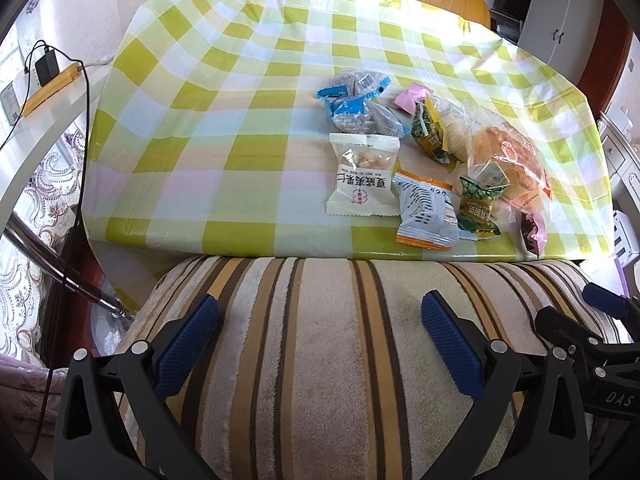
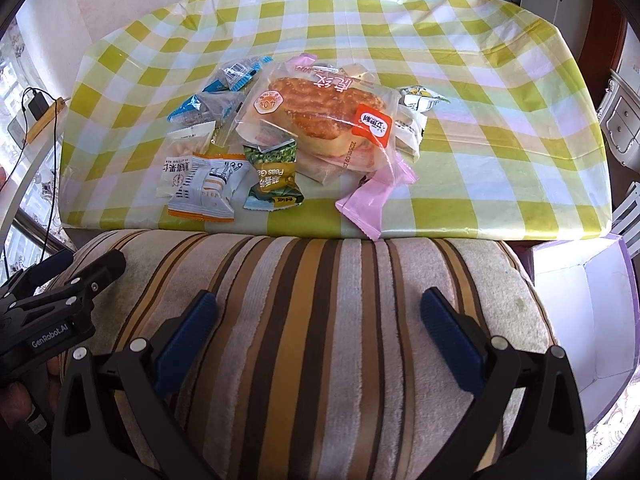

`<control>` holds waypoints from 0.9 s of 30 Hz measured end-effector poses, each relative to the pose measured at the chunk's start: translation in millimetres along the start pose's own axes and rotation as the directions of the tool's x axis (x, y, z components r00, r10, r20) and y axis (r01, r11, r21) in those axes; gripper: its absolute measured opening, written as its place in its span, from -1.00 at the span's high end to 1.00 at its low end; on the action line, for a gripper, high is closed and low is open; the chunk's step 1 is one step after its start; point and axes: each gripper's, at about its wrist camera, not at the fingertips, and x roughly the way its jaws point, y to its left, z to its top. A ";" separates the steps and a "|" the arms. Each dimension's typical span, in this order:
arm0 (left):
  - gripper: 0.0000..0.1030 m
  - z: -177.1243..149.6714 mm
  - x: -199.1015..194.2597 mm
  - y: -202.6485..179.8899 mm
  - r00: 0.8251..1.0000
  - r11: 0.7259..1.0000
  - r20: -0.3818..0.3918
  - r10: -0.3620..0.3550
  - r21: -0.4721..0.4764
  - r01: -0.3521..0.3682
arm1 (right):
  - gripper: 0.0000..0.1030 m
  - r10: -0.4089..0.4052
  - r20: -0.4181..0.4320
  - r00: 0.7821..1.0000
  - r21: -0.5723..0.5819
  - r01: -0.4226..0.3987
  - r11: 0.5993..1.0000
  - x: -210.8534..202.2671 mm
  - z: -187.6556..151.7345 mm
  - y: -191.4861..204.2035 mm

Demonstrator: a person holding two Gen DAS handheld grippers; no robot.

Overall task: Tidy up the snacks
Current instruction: 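Grasp the bagged bread loaf with the right gripper while the left gripper grasps the white-orange packet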

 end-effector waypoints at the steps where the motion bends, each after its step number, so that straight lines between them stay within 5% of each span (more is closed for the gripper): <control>1: -0.85 2.0 0.3 -4.2 1.000 1.000 0.003 -0.011 0.017 0.011 | -0.97 0.020 -0.006 1.000 0.006 -0.020 1.000 -0.6 1.8 -3.1; 10: -0.51 40.5 31.7 -38.2 0.984 0.983 -0.056 -0.171 0.065 0.174 | -0.97 0.035 0.074 0.997 -0.065 -0.030 0.997 -6.5 32.9 -22.4; 13: -0.43 51.2 44.9 -47.4 0.978 0.979 -0.081 -0.191 0.063 0.196 | -0.97 -0.013 0.117 0.993 -0.186 0.035 0.982 -6.3 54.4 -23.6; 19: -0.24 61.1 70.1 -60.3 0.971 0.977 -0.144 -0.191 0.070 0.203 | -0.97 -0.068 0.175 0.982 -0.498 0.147 0.855 12.5 86.6 -6.5; 24: 0.05 61.3 75.4 -59.0 0.967 0.976 -0.157 -0.199 0.058 0.210 | -0.97 -0.054 0.155 0.986 -0.641 0.142 0.754 37.7 100.9 10.0; 27: 0.16 61.5 74.6 -56.4 0.965 0.973 -0.150 -0.216 0.046 0.225 | -0.97 -0.023 0.126 0.992 -0.662 0.101 0.742 49.5 107.1 13.3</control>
